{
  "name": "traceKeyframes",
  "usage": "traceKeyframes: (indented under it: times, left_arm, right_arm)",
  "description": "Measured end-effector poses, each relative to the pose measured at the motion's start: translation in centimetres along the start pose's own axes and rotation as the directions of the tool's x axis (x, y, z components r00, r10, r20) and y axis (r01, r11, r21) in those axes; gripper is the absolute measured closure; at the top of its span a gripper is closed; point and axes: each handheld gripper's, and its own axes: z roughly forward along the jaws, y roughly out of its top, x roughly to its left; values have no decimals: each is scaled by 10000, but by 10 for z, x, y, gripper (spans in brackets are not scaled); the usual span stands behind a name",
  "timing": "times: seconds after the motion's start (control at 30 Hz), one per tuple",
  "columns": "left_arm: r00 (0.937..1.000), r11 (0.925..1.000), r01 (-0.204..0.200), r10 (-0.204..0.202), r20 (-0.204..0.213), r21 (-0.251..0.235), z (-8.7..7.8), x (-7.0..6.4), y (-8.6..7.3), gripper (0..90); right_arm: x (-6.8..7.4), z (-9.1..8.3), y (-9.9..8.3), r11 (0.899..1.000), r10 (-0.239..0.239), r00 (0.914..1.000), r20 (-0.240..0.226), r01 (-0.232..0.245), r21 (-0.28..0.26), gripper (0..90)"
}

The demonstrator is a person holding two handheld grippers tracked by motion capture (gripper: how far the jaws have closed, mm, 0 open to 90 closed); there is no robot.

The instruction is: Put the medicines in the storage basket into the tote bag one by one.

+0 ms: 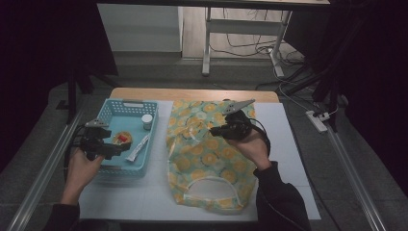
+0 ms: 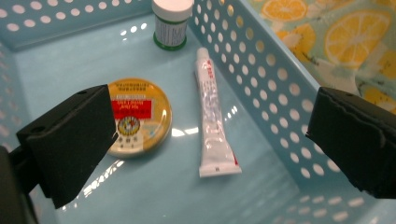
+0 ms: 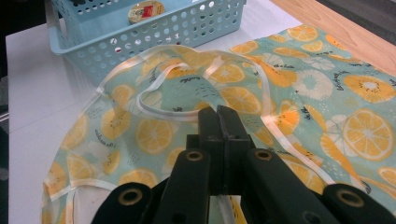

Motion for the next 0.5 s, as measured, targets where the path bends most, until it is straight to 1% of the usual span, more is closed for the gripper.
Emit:
traceKeyframes:
  times: [0.2,0.23,0.33,0.4,0.47,0.5]
  left_arm:
    - [10000,9998,-23,22,35,178,15,10,11,2]
    - [9999,9997,-124,123,42,227,17,11,12,0]
    - [9996,9990,-261,257,114,375,22,15,17,0]
    - [9998,9984,-207,206,14,534,26,17,20,0]
    - [9993,9962,-295,314,-216,815,30,20,23,0]
    - [9991,9957,-265,293,-296,893,33,22,25,0]
  right_arm:
    - [-1,0,0,10000,26,10000,13,-26,-19,900]
    - [-1,0,0,10000,21,10000,26,-21,-11,900]
    - [-1,0,0,10000,17,10000,7,-17,-11,900]
    - [-1,0,0,10000,17,10000,7,-17,-18,900]
    - [-1,0,0,10000,13,10000,16,-13,-13,900]
    - [-1,0,0,10000,10,10000,20,-10,-12,900]
